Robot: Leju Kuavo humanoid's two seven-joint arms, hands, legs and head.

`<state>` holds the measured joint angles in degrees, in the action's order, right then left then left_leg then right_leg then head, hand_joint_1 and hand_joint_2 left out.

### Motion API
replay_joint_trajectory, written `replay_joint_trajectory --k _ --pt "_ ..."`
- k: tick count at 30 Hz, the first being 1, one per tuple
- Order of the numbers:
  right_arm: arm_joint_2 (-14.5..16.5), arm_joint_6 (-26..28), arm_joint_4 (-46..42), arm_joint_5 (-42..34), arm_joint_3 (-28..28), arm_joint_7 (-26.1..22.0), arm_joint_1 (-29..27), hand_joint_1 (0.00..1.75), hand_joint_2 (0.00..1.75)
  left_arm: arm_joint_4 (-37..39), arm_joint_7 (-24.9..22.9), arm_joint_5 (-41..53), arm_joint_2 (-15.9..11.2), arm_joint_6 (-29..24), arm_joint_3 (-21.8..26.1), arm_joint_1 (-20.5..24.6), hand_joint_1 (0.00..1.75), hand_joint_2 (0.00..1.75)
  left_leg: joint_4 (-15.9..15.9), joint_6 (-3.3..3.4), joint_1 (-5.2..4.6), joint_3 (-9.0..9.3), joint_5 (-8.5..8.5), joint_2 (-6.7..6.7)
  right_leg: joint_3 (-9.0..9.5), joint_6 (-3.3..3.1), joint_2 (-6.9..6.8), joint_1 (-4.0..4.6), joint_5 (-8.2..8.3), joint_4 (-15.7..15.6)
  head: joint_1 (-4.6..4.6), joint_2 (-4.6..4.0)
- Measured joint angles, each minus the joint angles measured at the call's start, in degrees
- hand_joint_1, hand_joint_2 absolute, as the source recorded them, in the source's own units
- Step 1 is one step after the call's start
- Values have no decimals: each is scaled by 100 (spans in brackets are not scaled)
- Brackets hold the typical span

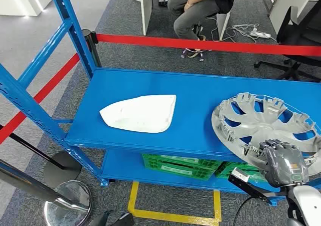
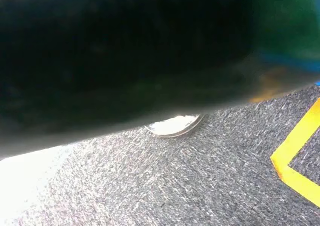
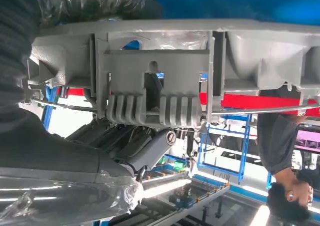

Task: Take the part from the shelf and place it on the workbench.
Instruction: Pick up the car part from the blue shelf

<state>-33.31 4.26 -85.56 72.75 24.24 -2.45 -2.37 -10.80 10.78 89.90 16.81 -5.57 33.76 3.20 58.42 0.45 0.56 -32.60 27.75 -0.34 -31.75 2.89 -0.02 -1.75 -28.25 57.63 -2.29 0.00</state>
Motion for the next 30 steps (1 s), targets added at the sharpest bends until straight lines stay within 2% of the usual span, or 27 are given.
replay_joint_trajectory --k 10,14,16,19,23,25,30 --pt "0 -7 -135 129 49 -35 113 153 175 2 -14 7 0 10 -101 -4 0 0 0 0 0 -1 0 0 0 0 1 0 0 1 1 -1" --pt "1 -8 -160 154 123 -43 313 162 175 2 -15 8 0 55 -198 -7 0 0 0 0 0 -1 0 1 0 0 3 0 0 1 0 -1" --pt "33 168 -158 220 155 0 436 164 175 2 -15 8 0 99 -274 -8 0 0 0 0 0 -3 -1 0 -1 0 1 0 0 2 2 -1" --pt "284 865 -152 438 166 198 578 167 175 3 -15 8 1 151 -400 -12 0 0 0 -1 2 -3 -1 0 -2 0 0 2 0 2 1 -1" --pt "824 1714 -150 710 167 405 601 170 175 6 -15 8 2 194 -524 -12 0 0 -1 -1 5 -3 -1 -1 -4 -2 -2 5 -1 3 -1 -1" --pt "1050 1926 -150 754 165 455 606 171 175 8 -14 8 2 207 -562 -12 0 0 -1 -1 6 -3 -1 -1 -4 -3 -1 6 -3 3 0 -1" --pt "1432 2037 -127 715 143 453 597 168 175 12 -13 8 2 216 -679 -12 0 0 -2 -1 6 -6 -1 -1 -5 -4 -2 5 -4 2 1 -2"
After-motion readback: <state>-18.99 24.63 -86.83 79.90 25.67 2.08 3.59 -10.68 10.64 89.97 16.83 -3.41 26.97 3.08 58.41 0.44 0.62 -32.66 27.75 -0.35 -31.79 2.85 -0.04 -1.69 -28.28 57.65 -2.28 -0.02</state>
